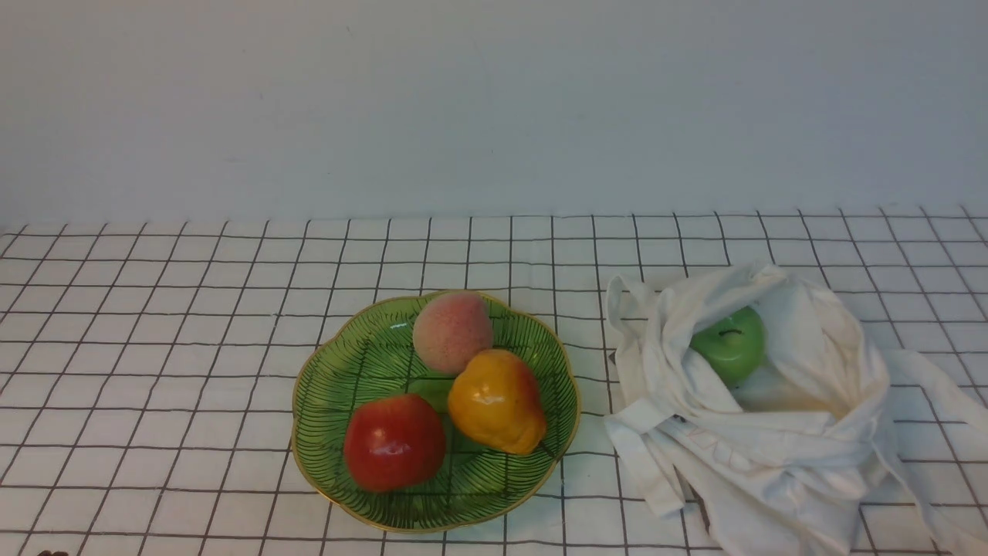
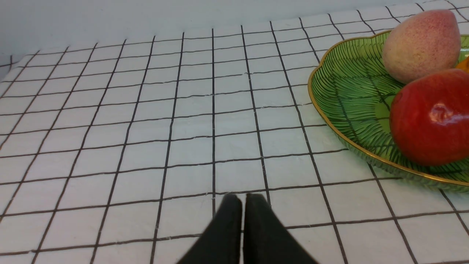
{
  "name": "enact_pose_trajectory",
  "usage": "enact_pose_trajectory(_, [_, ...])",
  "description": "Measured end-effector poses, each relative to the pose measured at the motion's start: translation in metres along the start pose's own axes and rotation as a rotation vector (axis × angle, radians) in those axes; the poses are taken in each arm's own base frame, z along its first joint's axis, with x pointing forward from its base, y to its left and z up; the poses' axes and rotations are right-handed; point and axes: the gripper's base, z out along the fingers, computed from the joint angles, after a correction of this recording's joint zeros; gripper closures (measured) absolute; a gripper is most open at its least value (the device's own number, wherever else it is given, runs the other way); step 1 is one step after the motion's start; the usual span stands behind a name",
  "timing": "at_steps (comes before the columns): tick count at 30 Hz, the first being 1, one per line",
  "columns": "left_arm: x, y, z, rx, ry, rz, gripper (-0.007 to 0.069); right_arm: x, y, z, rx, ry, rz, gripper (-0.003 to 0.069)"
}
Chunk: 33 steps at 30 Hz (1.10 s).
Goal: Take the fruit out of the bag on the white checkered tablecloth and place them on the plate.
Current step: 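Reach into the cloth bag and grasp a fruit inside it with the right gripper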
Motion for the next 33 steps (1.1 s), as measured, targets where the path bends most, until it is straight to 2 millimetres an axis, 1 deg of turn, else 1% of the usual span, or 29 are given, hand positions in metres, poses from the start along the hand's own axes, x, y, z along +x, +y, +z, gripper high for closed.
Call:
enact_pose_trajectory(10, [0.0,0.0,0.0,0.0,0.0,0.0,0.0632,0.0,0.0,0.0,0.002,-0.005,-0.007,0.0671])
enact_pose_trajectory(13, [0.0,0.0,0.0,0.0,0.0,0.0,0.0632,-0.002,0.001,0.0,-0.009,-0.038,0.033,0.0671])
enact_pose_trajectory(16, [0.0,0.0,0.0,0.0,0.0,0.0,0.0632,-0.016,0.004,-0.001,-0.079,-0.197,0.267,0.0671])
enact_pose_trajectory(17, [0.0,0.0,0.0,0.0,0.0,0.0,0.0632,-0.017,0.004,-0.001,-0.081,-0.207,0.271,0.0671])
enact_pose_trajectory(18, [0.0,0.0,0.0,0.0,0.0,0.0,0.0632,-0.022,0.004,-0.002,-0.097,-0.26,0.352,0.0671])
enact_pose_trajectory(20, [0.0,0.0,0.0,0.0,0.0,0.0,0.0632,-0.028,0.002,-0.004,-0.112,-0.327,0.448,0.0671])
enact_pose_trajectory(24, [0.0,0.0,0.0,0.0,0.0,0.0,0.0632,-0.034,0.0,-0.007,-0.119,-0.405,0.506,0.0671])
enact_pose_trajectory(30, [0.0,0.0,0.0,0.0,0.0,0.0,0.0632,-0.038,-0.001,-0.008,-0.135,-0.451,0.581,0.0671])
enact_pose_trajectory(31, [0.0,0.0,0.0,0.0,0.0,0.0,0.0632,-0.045,-0.001,-0.011,-0.158,-0.461,0.617,0.0671])
enact_pose_trajectory(32, [0.0,0.0,0.0,0.0,0.0,0.0,0.0632,-0.05,0.0,-0.013,-0.165,-0.46,0.613,0.0671])
enact_pose_trajectory(33, [0.0,0.0,0.0,0.0,0.0,0.0,0.0632,-0.061,0.001,-0.017,-0.177,-0.456,0.599,0.0671])
